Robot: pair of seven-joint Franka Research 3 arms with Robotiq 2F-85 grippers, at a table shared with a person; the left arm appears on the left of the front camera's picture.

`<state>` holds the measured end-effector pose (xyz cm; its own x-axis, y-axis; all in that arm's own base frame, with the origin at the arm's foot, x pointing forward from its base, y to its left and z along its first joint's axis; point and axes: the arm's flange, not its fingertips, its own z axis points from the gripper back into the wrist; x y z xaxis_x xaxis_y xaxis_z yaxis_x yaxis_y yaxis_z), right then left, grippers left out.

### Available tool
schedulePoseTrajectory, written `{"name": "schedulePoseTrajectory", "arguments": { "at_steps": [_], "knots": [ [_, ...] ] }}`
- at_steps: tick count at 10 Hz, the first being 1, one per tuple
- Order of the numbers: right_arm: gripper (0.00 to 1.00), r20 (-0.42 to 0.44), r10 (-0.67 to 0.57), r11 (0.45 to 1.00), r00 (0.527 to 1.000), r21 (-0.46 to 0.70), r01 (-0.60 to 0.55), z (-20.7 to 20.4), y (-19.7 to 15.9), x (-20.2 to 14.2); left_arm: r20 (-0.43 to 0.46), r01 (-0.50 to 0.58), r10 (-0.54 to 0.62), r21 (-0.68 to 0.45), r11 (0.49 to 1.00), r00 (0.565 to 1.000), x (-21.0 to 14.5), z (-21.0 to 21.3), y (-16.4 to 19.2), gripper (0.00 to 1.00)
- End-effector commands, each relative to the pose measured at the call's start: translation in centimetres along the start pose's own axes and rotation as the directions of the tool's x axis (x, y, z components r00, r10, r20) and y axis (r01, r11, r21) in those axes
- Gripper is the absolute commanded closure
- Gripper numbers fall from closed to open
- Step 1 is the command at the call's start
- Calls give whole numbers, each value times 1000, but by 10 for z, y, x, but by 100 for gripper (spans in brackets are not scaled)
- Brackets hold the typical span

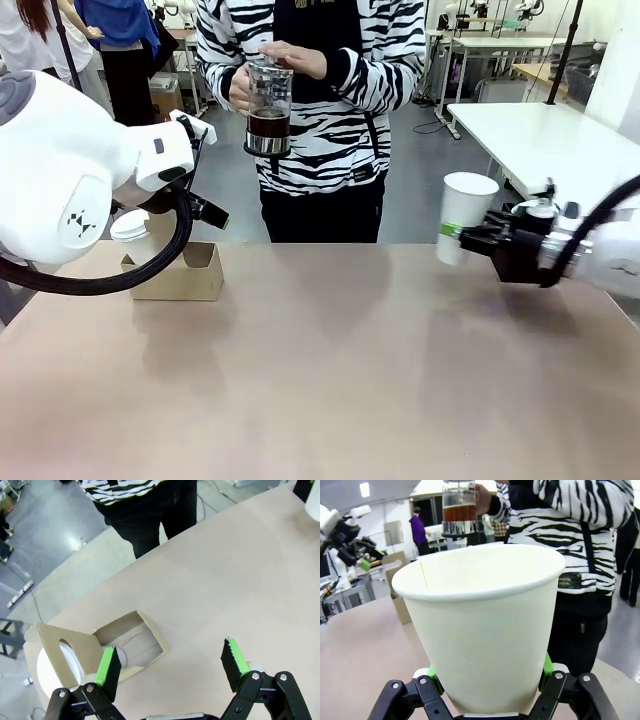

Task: Pour a drink into a cup and package it in a carrier.
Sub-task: Pick up the 600 ml Paper Cup and place it in the middle top area of the table.

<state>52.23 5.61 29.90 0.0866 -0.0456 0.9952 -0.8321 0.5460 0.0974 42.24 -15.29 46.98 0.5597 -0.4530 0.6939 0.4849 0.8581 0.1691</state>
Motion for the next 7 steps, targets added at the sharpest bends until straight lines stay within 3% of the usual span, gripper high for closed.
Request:
{"name": "schedulePoseTrajectory", "arguments": {
  "at_steps": [1, 4, 7],
  "knots": [
    [19, -18, -3, 998, 1000, -67, 2, -41, -5, -9, 3, -2, 2, 1, 1000, 1000, 1, 2, 1, 0],
    [19, -12, 6, 994, 1000, -105, -7, -100, -7, -32, 3, -2, 2, 1, 1000, 1000, 1, 2, 1, 0],
    [19, -1, 11, 994, 1000, -107, -11, -124, -9, -58, 3, -2, 2, 1, 1000, 1000, 1, 2, 1, 0]
  ]
}}
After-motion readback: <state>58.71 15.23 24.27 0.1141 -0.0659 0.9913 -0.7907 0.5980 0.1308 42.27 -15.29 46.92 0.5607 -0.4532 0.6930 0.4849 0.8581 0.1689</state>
